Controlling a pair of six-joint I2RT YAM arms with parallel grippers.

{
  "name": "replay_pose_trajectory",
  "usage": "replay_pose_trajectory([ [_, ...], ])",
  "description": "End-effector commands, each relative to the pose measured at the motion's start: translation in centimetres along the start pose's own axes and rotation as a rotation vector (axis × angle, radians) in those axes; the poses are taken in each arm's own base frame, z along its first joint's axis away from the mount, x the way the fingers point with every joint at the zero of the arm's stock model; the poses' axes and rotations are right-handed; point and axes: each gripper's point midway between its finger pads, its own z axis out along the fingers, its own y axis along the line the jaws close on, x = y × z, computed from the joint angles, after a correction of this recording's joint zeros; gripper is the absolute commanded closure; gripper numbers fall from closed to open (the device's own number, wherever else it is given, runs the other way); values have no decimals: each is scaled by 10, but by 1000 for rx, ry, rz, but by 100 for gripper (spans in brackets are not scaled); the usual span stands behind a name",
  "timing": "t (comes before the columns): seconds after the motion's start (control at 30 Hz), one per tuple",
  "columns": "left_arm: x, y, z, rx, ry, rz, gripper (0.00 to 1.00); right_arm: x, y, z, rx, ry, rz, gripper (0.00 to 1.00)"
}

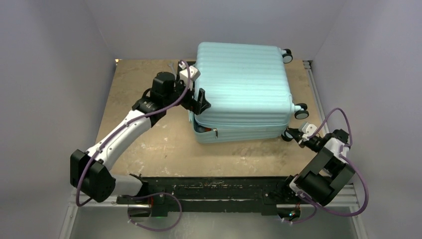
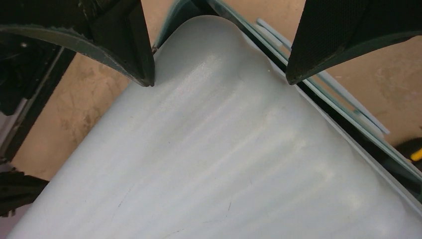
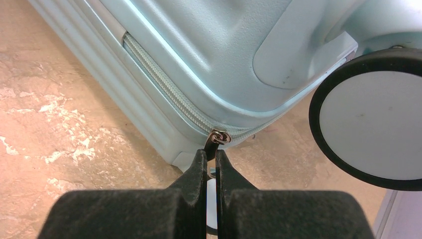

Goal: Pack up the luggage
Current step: Zip the luggage at the center of the board.

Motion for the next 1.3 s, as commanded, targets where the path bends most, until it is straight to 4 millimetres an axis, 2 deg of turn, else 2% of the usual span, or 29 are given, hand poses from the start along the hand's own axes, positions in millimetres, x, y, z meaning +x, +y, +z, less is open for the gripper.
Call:
replay_pose_trajectory([
  [0.0, 62, 132, 1, -428, 135, -250, 1, 7, -18, -12, 24, 75, -98, 100],
  [0.23, 87, 155, 6, -452, 174, -404, 1, 6, -15, -12, 23, 78, -110, 100],
  [0.3, 90, 167, -3, -529, 161, -426, 1, 6, -15, -12, 22, 78, -113, 100],
  [0.4, 82, 180, -25, -603, 79, -449, 1, 7, -15, -12, 22, 80, -109, 100],
  [0.53, 84, 179, -27, -604, 69, -459, 2, 8, -16, -12, 21, 76, -109, 100],
  [0.63, 101, 187, -23, -644, 113, -477, 5, 7, -16, -12, 21, 75, -108, 100],
  [0.73, 122, 191, -5, -626, 176, -496, 6, 8, -14, -12, 18, 78, -111, 100],
  [0.8, 129, 187, 10, -568, 200, -521, 6, 9, -13, -11, 17, 80, -113, 100],
  [0.9, 125, 175, 28, -452, 182, -557, 6, 9, -12, -12, 16, 85, -111, 100],
  [1.03, 117, 167, 42, -373, 154, -596, 7, 8, -12, -12, 17, 89, -120, 100],
  [1.13, 107, 164, 45, -336, 120, -608, 7, 7, -12, -12, 16, 88, -120, 100],
  [1.27, 85, 161, 38, -311, 45, -609, 7, 6, -11, -13, 13, 89, -122, 100],
])
